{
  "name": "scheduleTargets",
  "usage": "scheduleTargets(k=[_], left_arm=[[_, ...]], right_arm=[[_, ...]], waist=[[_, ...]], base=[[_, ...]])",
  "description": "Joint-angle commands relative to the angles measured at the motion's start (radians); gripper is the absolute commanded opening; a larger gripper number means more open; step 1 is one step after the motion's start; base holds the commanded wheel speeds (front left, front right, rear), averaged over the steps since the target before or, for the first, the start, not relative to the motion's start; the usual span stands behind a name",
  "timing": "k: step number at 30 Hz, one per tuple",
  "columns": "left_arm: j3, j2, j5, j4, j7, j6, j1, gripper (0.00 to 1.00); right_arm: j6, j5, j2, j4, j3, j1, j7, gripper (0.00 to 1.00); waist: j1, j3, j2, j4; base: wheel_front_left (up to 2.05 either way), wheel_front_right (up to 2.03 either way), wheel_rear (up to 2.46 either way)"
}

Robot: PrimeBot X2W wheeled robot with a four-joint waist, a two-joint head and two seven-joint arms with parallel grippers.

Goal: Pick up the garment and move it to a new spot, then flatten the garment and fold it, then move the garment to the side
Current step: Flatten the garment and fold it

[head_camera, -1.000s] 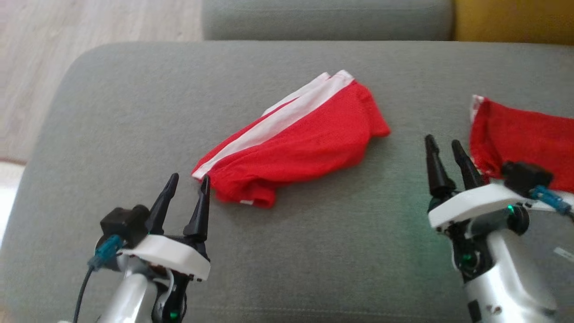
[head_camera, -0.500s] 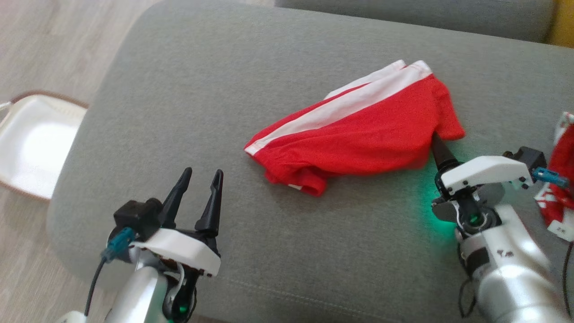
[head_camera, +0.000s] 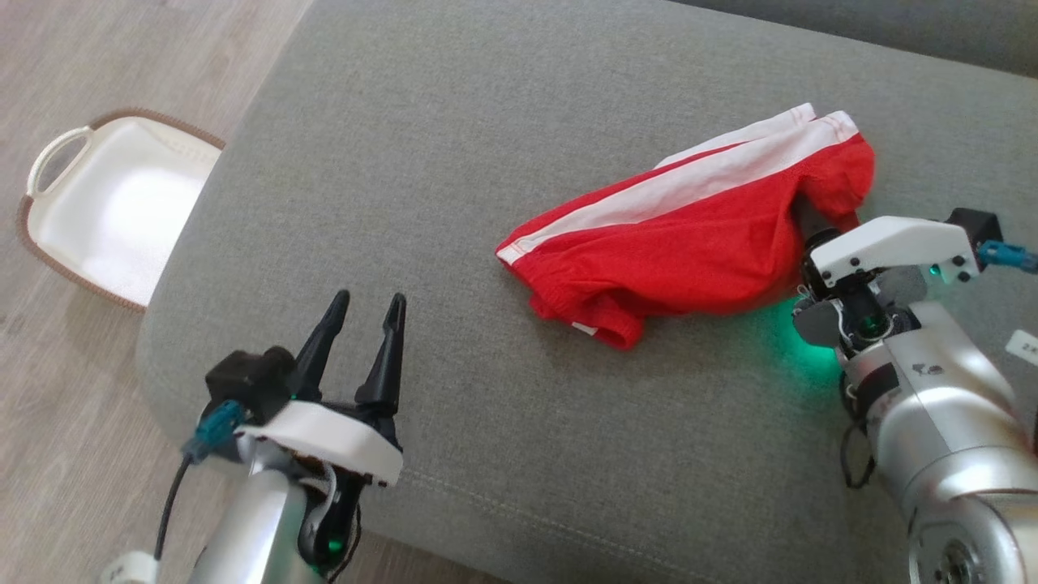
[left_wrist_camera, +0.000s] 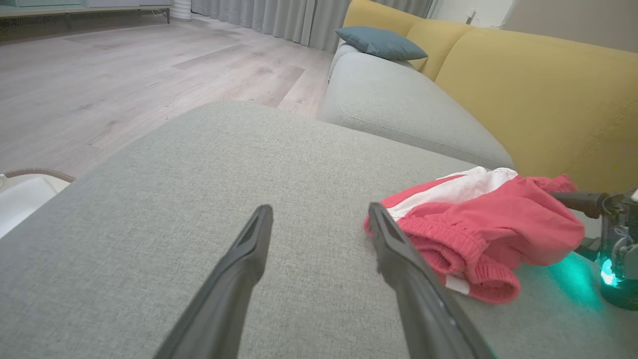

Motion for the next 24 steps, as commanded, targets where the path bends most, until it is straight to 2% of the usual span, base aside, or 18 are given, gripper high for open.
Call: scheduleTargets(k=[1,8,9,10,11,12,24], left_arm=[[0.042,0.005,0.01,-0.029,-0.008,-0.008,-0.049,1.0],[0.053,-0.004,0.012,-0.024,-0.008,-0.014,-0.059,1.0],[0.056,-0.005,0.013,-0.024,-0.008,-0.014,-0.06,1.0],[0.056,-0.005,0.013,-0.024,-0.008,-0.014,-0.06,1.0],[0.058,-0.006,0.013,-0.023,-0.008,-0.015,-0.06,1.0],[0.06,-0.007,0.014,-0.022,-0.008,-0.015,-0.061,1.0],[0.074,-0.011,0.029,-0.01,-0.008,-0.02,-0.07,1.0]], right_arm=[[-0.001,-0.016,0.011,-0.011,0.01,-0.023,0.005,1.0],[-0.001,-0.088,-0.007,-0.01,-0.047,-0.016,0.004,1.0],[-0.001,-0.099,-0.006,-0.009,-0.054,-0.018,0.0,0.88],[-0.001,-0.099,-0.006,-0.009,-0.054,-0.018,0.0,0.88],[-0.001,-0.109,-0.004,-0.009,-0.059,-0.024,-0.007,0.39],[-0.001,-0.117,-0.001,-0.009,-0.063,-0.03,-0.017,0.0],[-0.001,-0.134,0.028,-0.046,-0.054,-0.046,-0.115,0.0]], waist=[[0.0,0.007,0.0,0.008],[0.0,0.025,0.0,0.016],[0.0,0.027,0.0,0.015],[0.0,0.027,0.0,0.015],[0.0,0.029,0.0,0.012],[0.0,0.031,0.0,0.008],[0.0,0.012,0.0,-0.069]], base=[[0.0,0.0,0.0],[0.0,0.0,0.0],[0.0,0.0,0.0],[0.0,0.0,0.0],[0.0,0.0,0.0],[0.0,0.0,0.0],[0.0,0.0,0.0]])
